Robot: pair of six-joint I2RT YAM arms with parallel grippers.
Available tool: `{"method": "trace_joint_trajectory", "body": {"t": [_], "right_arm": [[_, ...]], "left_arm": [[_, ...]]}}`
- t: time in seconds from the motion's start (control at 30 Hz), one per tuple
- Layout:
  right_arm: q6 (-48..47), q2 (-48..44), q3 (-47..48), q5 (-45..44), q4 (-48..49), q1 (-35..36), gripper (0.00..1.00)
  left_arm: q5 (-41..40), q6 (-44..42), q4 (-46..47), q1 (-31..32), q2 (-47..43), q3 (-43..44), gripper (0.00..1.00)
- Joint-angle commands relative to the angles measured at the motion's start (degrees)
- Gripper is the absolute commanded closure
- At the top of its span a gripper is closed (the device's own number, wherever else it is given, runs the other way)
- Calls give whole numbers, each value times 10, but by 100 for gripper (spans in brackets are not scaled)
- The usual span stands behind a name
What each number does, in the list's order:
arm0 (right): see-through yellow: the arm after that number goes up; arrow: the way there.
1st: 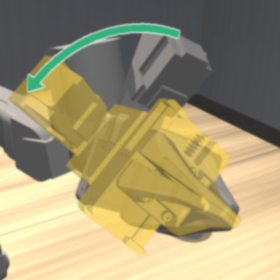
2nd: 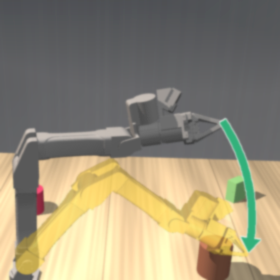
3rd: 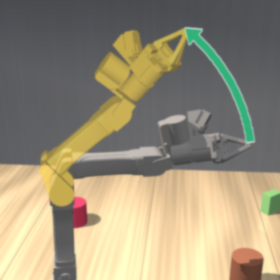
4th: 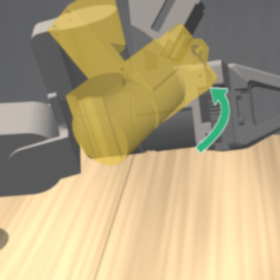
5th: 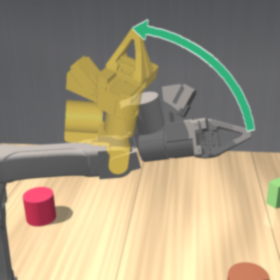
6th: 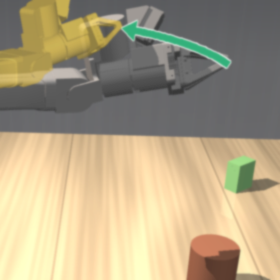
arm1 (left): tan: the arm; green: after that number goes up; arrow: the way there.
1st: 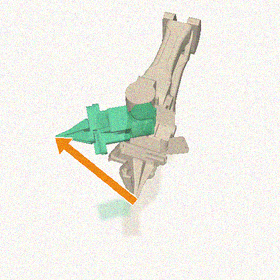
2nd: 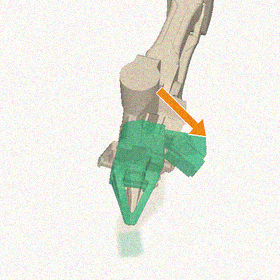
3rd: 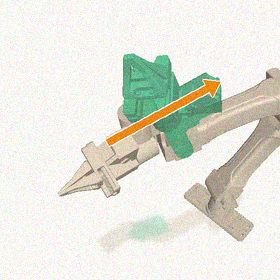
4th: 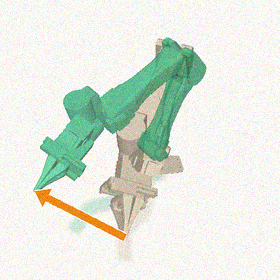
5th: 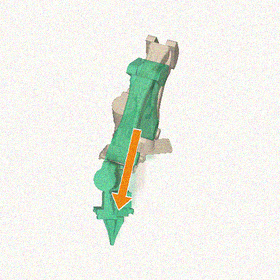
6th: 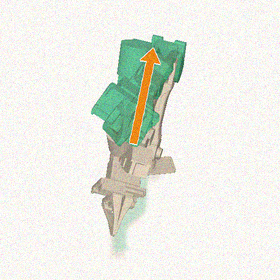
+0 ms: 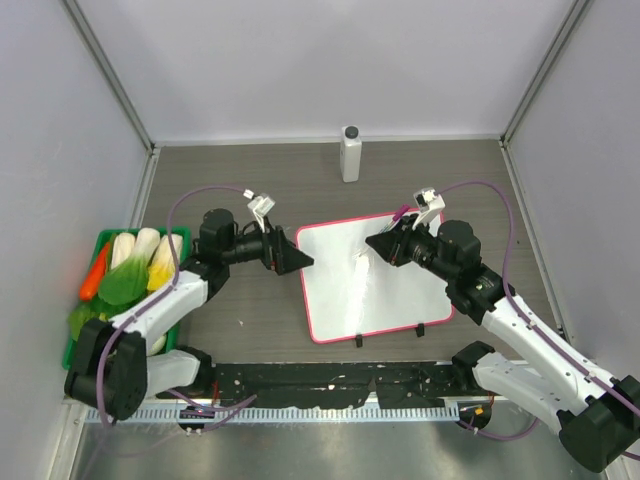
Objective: Write a sentence on the whiteboard
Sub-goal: Hold the whiteboard on the whiteboard stand.
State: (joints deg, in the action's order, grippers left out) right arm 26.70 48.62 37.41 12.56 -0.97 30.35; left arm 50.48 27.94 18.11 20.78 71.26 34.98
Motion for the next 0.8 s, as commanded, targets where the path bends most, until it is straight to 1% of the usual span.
{"method": "trace_joint_trajectory", "body": {"t": [0.0,0.07,0.17,0.27,0.33,0.43,0.57,0.7,0.77], "right_arm": [[1,-5,21,5,25,-1,99],[1,-5,20,5,26,-1,99],[1,-3,20,5,29,0,99],[3,2,20,8,33,-1,99],[3,3,19,10,35,-1,99],[5,6,16,11,37,-1,99],[4,6,16,11,39,-1,99],[5,9,18,11,39,-1,99],[6,9,16,11,42,-1,99]], "left_arm": [[-123,-25,-78,-2,-94,-11,8],[-161,-23,-103,-2,-133,-16,7],[-208,-2,-111,-2,-192,-35,0],[-245,13,-135,-2,-236,-44,0],[-251,17,-140,-1,-261,-54,0],[-271,19,-151,-2,-275,-65,0],[-278,21,-165,-2,-271,-64,0],[-282,40,-166,-2,-271,-59,0],[-272,57,-150,-1,-271,-62,0]]}}
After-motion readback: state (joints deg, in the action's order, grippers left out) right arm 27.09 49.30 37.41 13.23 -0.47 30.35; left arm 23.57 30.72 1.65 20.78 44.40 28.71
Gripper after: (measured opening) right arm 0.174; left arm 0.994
